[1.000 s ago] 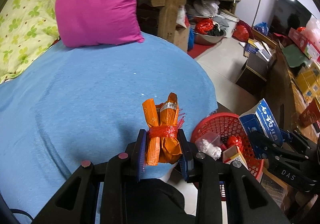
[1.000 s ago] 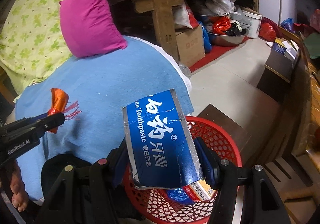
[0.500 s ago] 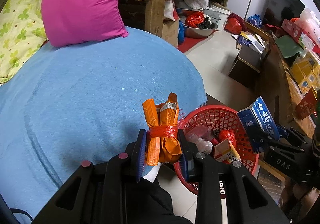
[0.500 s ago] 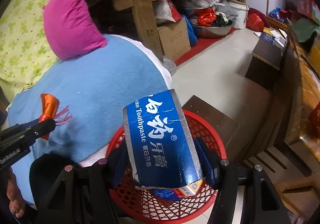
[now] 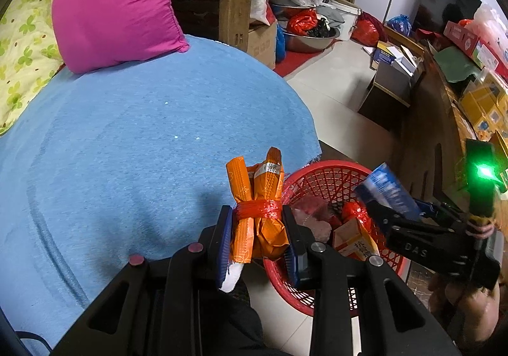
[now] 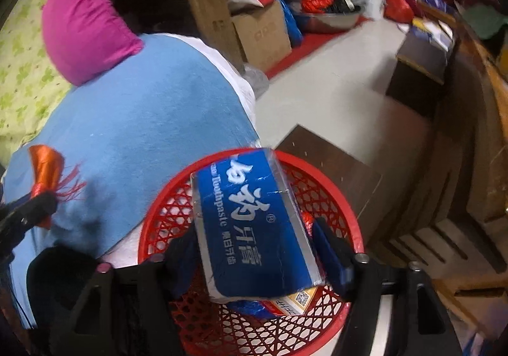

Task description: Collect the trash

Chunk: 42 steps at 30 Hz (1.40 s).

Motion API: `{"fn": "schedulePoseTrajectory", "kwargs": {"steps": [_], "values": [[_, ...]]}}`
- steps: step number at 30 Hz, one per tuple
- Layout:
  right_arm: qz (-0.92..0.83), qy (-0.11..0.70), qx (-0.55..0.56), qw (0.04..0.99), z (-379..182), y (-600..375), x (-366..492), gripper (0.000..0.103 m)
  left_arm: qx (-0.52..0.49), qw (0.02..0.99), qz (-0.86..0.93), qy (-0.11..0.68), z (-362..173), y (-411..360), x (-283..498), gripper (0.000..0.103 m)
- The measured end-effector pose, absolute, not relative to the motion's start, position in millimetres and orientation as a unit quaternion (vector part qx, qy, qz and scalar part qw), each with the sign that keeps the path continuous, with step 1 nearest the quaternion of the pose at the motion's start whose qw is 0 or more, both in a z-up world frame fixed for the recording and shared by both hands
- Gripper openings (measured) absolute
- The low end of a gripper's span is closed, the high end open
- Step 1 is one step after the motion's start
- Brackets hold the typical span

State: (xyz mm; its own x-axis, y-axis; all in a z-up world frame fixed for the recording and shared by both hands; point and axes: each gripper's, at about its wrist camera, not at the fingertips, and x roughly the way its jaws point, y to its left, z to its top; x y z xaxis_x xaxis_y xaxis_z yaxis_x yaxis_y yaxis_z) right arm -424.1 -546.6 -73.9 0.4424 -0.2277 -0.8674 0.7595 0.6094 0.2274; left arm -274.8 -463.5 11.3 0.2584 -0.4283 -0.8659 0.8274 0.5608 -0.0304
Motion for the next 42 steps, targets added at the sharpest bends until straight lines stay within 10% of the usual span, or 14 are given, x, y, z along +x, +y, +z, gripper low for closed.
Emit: {"fn": "schedulePoseTrajectory", "kwargs": {"steps": [4,29,34,42], "values": [[-0.315,0.423,0.309,0.791,-75,-547,-427,0.095,0.227,0.756,-0.418,0.450,7,-469,-278,0.031],[-0.383,0.314,0.268,0.826,1,-553,-463,0.095,0.249,0.702,-0.451,0.492,-24,-504,-314,0.032],[-0.386,0.304,0.269,0.829,6,-556,-468,0.095,0.233,0.694,-0.452,0.510,-27,-505,-308,0.068],[-0.383,0.292,0.272,0.833,10,-557,-469,0.095,0.211,0.698,-0.453,0.514,-19,-497,-299,0.070]]}}
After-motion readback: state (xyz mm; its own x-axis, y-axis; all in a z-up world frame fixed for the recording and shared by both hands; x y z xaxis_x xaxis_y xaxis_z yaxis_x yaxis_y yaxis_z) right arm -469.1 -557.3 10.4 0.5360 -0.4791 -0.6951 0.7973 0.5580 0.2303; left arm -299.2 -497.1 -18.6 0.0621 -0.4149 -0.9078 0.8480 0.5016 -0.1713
